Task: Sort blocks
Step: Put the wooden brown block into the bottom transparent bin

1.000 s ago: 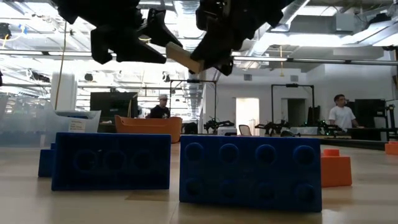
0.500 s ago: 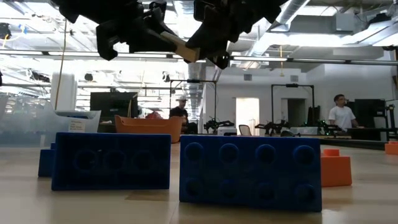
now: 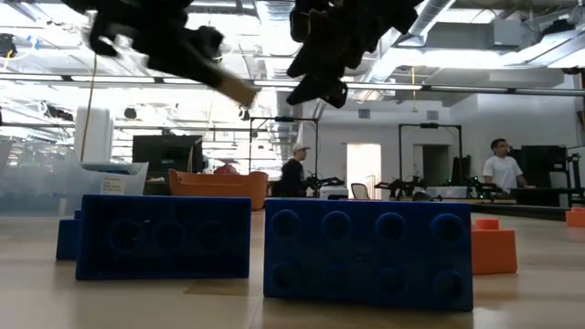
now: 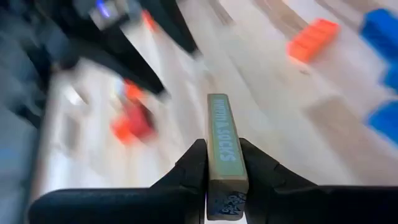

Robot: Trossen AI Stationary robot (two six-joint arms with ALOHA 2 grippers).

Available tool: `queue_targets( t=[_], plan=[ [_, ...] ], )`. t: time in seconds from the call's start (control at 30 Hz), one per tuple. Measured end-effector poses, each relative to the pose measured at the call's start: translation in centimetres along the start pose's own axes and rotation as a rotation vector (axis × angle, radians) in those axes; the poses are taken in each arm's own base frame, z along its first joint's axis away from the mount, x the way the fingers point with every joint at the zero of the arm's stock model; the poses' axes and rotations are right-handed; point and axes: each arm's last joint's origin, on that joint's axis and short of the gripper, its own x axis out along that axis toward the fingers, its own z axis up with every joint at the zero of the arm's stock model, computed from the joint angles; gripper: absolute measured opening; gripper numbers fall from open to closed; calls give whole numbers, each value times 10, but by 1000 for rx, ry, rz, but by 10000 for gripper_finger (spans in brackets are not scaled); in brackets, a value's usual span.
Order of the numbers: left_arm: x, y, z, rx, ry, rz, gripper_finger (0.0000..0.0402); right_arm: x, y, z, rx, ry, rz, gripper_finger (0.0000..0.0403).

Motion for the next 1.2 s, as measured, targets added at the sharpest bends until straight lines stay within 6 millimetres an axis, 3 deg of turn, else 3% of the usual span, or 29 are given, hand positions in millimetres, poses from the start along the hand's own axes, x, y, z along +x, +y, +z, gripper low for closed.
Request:
queue_targets(
  t=[0.13,0.33,0.53,0.73,0.93,1.07,1.2],
  plan=[
    [-21,-18,0,-164,158,-108,51,0,-2,-3,-20,27,-49,217],
    [-57,-50,-6,-395,356,-302,51,-2,-9,-3,-52,20,-123,215],
    [-90,-75,-3,-597,389,-466,51,-8,-24,1,-49,7,-152,209],
    [-108,-91,-25,-737,675,-363,51,-14,-37,3,-26,-4,-178,209],
    [-104,-105,-61,-816,864,-203,55,-15,-39,-5,7,77,-189,209],
    [-100,-108,-71,-831,893,-170,129,-16,-39,-16,42,178,-241,210],
    [-100,-109,-69,-860,906,-216,207,-20,-39,-28,70,293,-323,210]
  ],
)
